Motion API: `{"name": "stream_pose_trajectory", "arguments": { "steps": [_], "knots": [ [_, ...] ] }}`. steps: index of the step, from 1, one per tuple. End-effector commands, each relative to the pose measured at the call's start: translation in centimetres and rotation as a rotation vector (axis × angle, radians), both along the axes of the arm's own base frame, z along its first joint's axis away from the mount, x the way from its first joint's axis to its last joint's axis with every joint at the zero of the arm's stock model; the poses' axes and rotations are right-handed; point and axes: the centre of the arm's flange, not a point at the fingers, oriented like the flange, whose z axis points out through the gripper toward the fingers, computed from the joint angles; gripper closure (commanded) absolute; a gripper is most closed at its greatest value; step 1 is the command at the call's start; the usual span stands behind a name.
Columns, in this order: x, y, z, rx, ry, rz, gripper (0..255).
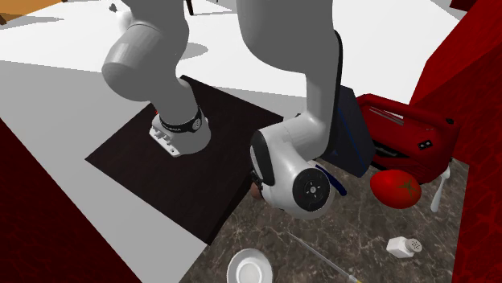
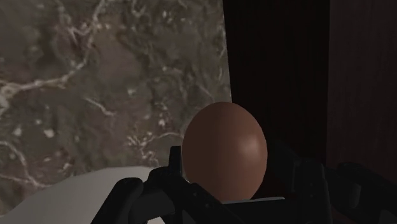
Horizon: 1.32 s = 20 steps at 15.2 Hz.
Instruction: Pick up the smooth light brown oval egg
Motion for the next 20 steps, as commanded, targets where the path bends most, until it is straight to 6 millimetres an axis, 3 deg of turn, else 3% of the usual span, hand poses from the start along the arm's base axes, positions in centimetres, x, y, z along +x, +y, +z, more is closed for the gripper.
{"name": "stream_pose_trajectory", "arguments": {
  "steps": [1, 6, 20],
  "knots": [
    [0.0, 0.0, -0.1, -0.001, 0.001, 0.001, 255],
    [-0.1, 0.0, -0.1, -0.001, 0.001, 0.001, 255],
    [-0.1, 0.0, 7.3, -0.001, 0.001, 0.001, 255]
  ]
}}
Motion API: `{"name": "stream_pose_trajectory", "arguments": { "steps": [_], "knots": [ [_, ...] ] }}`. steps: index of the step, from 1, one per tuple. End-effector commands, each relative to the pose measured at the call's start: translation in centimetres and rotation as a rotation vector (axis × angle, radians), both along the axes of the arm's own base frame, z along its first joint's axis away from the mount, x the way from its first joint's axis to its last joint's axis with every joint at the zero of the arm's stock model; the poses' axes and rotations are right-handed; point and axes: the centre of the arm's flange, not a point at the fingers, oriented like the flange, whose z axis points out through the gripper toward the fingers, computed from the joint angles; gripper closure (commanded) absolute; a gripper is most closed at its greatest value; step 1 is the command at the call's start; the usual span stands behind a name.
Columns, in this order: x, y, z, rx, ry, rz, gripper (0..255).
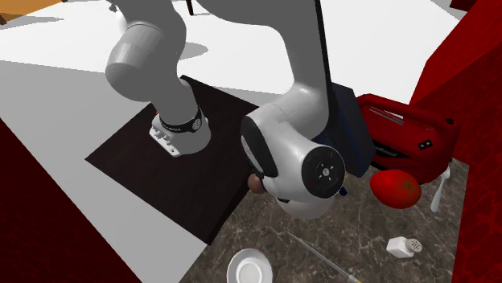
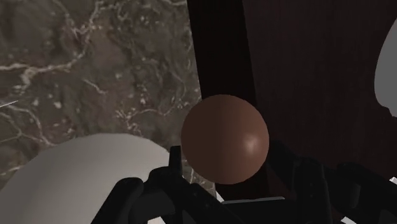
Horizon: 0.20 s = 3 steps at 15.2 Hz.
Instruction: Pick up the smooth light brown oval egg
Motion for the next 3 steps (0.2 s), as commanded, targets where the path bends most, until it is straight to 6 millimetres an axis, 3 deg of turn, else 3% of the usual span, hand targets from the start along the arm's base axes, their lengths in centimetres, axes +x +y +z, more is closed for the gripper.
{"name": "stream_pose_trajectory", "arguments": {
  "steps": [1, 3],
  "knots": [
    [0.03, -0.04, 1.05, -0.001, 0.001, 0.000, 255],
    [0.03, -0.04, 1.13, -0.001, 0.001, 0.000, 255]
  ]
}}
